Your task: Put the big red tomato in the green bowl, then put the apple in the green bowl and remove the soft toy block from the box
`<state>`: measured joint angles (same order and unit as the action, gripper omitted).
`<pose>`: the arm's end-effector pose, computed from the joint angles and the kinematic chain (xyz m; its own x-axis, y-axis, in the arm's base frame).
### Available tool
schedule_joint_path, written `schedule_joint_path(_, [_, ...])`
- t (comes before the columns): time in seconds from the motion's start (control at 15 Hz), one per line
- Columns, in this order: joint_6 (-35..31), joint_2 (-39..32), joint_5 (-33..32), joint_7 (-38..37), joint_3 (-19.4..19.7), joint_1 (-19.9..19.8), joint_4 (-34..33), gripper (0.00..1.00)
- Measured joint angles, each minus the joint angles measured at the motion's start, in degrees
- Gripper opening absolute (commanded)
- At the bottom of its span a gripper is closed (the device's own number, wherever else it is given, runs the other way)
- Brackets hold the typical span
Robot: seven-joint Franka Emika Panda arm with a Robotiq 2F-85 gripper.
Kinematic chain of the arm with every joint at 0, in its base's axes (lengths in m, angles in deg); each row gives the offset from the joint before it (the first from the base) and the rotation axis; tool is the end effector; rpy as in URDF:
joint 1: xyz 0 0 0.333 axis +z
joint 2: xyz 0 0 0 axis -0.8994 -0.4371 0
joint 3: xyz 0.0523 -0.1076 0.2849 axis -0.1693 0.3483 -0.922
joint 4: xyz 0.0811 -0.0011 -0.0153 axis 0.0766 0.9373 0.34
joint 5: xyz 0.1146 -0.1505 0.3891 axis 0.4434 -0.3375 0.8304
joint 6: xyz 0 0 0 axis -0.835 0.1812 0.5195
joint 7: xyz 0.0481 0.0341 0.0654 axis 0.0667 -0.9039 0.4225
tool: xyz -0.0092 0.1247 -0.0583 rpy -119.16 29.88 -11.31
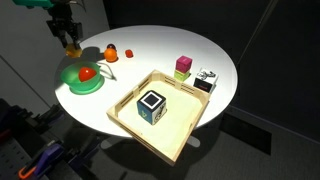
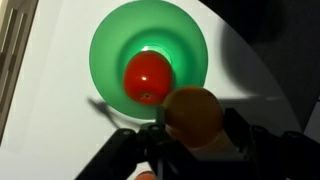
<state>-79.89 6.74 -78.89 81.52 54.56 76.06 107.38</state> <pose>0.5260 0.1762 0.1811 0.9401 0.2559 -0.2254 0.2743 -0.9601 0.0540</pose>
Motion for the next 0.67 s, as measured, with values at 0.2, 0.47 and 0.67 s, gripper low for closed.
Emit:
schedule_joint_path(0.2, [-0.8, 2.2, 3.4, -1.1, 0.3, -1.8, 3.4, 0.36])
schedule_joint_path(0.47, [-2.0, 4.1, 5.5, -3.2, 1.1, -3.2, 7.2, 0.36])
schedule_joint_path(0.67, [-3.0, 4.6, 5.5, -4.3, 1.7, -3.3, 9.3, 0.36])
